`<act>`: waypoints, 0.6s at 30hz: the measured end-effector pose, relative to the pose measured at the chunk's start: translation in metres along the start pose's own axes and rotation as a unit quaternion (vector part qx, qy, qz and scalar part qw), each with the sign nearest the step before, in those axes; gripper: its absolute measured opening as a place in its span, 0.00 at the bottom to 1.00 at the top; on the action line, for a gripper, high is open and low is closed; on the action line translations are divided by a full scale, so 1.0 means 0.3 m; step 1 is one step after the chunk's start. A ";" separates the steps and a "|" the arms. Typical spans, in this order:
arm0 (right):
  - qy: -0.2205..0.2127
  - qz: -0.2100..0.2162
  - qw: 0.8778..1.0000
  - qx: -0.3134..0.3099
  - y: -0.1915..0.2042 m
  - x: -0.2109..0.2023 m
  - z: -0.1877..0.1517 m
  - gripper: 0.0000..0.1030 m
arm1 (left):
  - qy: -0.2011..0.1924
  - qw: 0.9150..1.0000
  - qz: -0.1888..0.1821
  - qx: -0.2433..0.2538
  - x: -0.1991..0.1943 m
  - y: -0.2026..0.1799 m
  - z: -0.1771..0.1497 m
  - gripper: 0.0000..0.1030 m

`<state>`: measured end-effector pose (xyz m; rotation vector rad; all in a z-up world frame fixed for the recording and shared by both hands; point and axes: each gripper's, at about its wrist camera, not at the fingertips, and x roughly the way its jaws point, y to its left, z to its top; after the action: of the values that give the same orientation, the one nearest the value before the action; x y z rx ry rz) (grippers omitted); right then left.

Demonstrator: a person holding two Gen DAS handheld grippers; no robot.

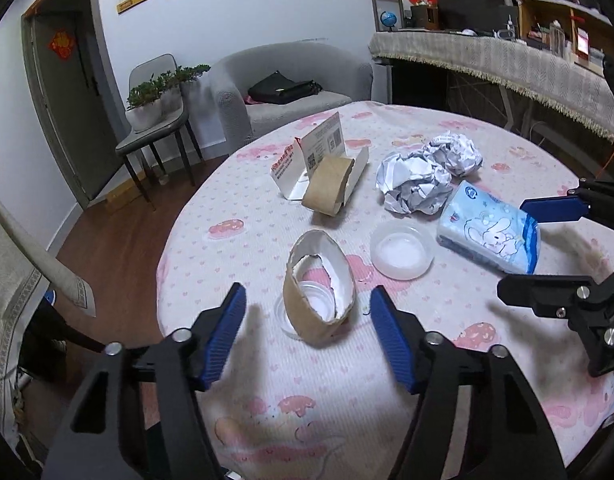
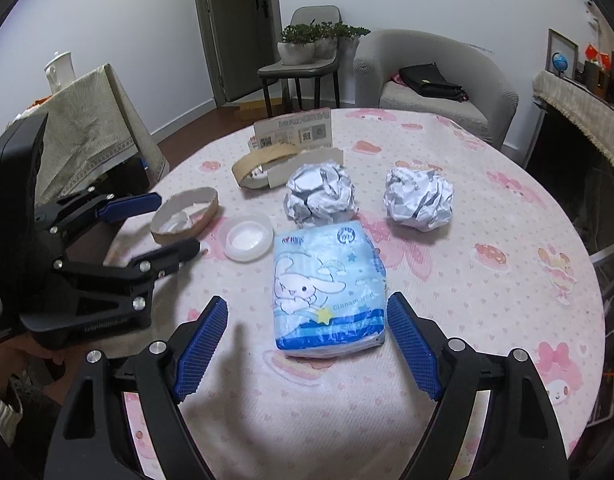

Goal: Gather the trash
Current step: 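Grasp the tape roll with the left gripper while the right grasps the blue wipe pack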

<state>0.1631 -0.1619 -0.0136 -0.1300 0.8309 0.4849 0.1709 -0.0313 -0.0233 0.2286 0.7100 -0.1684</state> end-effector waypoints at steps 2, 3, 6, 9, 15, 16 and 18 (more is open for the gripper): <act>0.003 0.000 1.000 0.001 -0.004 0.006 -0.002 0.81 | -0.001 1.000 -0.002 0.000 0.001 0.002 0.006 0.64; 0.004 0.001 1.000 0.002 -0.007 0.008 -0.002 0.81 | -0.001 1.000 -0.004 -0.001 0.004 0.001 0.010 0.62; 0.006 0.004 1.000 0.001 -0.006 0.012 0.000 0.81 | 0.000 1.000 -0.009 -0.007 0.013 0.008 0.012 0.54; 0.008 0.004 1.000 -0.002 -0.003 0.016 0.003 0.81 | 0.001 1.000 -0.016 -0.013 0.018 0.017 0.015 0.46; 0.010 0.003 1.000 -0.002 0.002 0.024 0.017 0.81 | -0.003 1.000 -0.018 -0.020 0.003 0.028 0.017 0.40; 0.011 0.002 1.000 -0.002 0.005 0.027 0.018 0.81 | -0.007 0.999 -0.028 -0.032 -0.006 0.039 0.020 0.40; 0.014 -0.002 1.000 -0.004 0.012 0.035 0.020 0.82 | -0.016 0.997 -0.045 -0.054 -0.024 0.058 0.029 0.40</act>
<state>0.1716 -0.1532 -0.0171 -0.1449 0.8568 0.4841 0.1750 -0.0162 -0.0095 0.0901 0.6966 -0.2186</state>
